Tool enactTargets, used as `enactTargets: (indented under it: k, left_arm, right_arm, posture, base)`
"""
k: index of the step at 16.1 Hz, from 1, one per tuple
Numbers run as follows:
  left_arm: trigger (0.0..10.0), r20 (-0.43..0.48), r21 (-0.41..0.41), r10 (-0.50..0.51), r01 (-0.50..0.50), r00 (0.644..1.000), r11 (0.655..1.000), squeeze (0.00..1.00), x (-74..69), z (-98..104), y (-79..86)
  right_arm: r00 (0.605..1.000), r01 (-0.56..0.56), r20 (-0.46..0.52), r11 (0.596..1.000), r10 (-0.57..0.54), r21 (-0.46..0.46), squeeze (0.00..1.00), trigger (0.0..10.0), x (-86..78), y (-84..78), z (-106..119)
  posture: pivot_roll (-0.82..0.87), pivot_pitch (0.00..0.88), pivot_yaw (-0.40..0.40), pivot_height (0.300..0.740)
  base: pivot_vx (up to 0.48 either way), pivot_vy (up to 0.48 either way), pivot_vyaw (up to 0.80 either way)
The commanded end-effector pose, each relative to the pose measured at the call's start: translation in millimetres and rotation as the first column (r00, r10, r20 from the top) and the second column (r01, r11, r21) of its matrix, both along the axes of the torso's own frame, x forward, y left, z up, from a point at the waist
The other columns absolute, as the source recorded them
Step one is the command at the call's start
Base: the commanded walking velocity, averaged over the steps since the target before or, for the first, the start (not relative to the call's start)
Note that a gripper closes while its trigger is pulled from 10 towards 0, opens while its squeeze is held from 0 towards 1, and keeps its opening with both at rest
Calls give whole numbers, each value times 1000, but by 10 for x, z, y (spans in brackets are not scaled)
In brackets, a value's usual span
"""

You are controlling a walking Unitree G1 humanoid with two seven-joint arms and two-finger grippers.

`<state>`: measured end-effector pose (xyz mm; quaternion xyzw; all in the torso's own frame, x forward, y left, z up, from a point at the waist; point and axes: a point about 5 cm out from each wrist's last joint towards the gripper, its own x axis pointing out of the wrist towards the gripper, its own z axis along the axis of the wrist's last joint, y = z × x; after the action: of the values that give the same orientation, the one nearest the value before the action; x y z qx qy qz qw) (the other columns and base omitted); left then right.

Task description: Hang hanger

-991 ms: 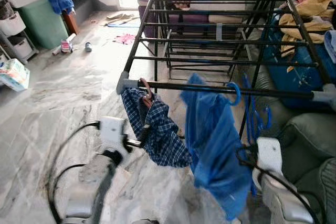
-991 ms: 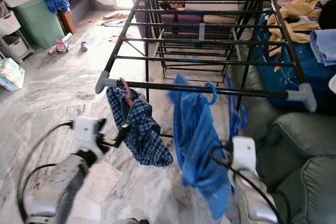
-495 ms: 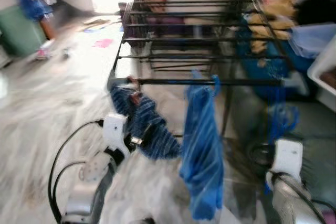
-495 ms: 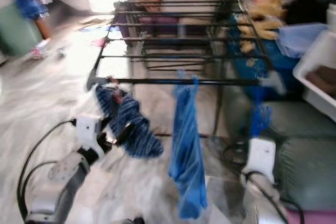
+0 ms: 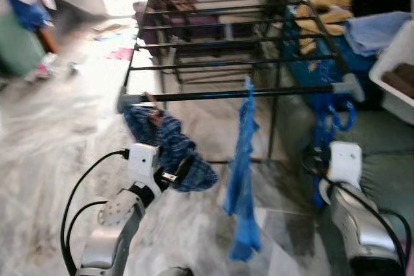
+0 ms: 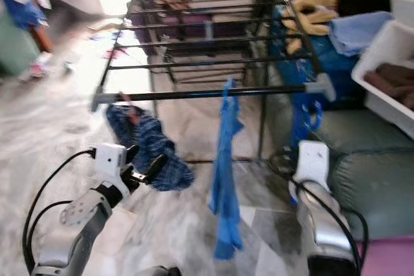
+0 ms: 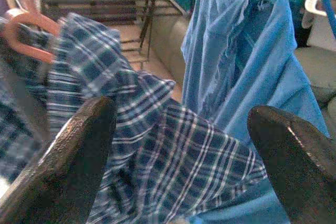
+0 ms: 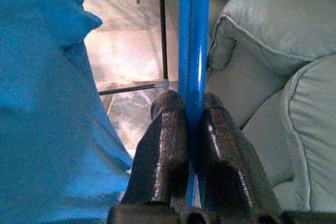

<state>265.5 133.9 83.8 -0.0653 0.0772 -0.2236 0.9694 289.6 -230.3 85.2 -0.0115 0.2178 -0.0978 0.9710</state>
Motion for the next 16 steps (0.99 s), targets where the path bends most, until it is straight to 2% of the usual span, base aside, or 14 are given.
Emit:
enactTargets:
  k: [1, 3, 5, 8, 12, 14, 16]
  left_arm:
    - [10000, 14, 12, 7, -7, 1000, 1000, 0, -1, 41, 21]
    - [10000, 9, 19, 10, -10, 1000, 1000, 0, -9, 39, 44]
    - [10000, 7, 28, 8, -8, 1000, 1000, 0, -25, 44, 57]
    - [10000, 9, 34, 12, -12, 1000, 999, 0, -55, 70, 90]
    - [10000, -7, 47, 6, -6, 1000, 999, 0, -77, 60, 82]
    - [10000, -14, 51, 8, -7, 1000, 999, 0, -71, 67, 81]
    - [10000, -19, 51, 7, -6, 1000, 999, 0, -69, 66, 79]
  right_arm:
    - [1000, -8, -10, 1000, 8, 5, 0, 10000, 27, -3, 3]
    - [1000, -26, 0, 999, 26, 32, 0, 10000, 230, -19, 124]
    - [996, -86, -14, 996, 87, 38, 0, 10000, 403, 32, 203]
    - [985, -172, 19, 985, 172, 23, 0, 10000, 592, 126, 383]
    - [973, -219, -62, 973, 224, 75, 0, 10000, 632, 232, 269]
    - [978, -138, -139, 981, 157, 140, 0, 10000, 603, 158, 126]
    - [978, -84, -178, 985, 111, 151, 0, 10000, 561, 51, 34]
  posture:
    - [-5, 82, 60, 740]
    - [5, 91, 63, 740]
    - [21, 102, 66, 740]
    - [39, 114, 68, 740]
    - [48, 125, 71, 740]
    - [51, 127, 71, 740]
    - [51, 125, 70, 740]
  base:
    - [0, 0, 0]
    - [0, 0, 0]
    - [0, 0, 0]
    - [0, 0, 0]
    - [0, 0, 0]
    - [0, 0, 0]
    - [0, 0, 0]
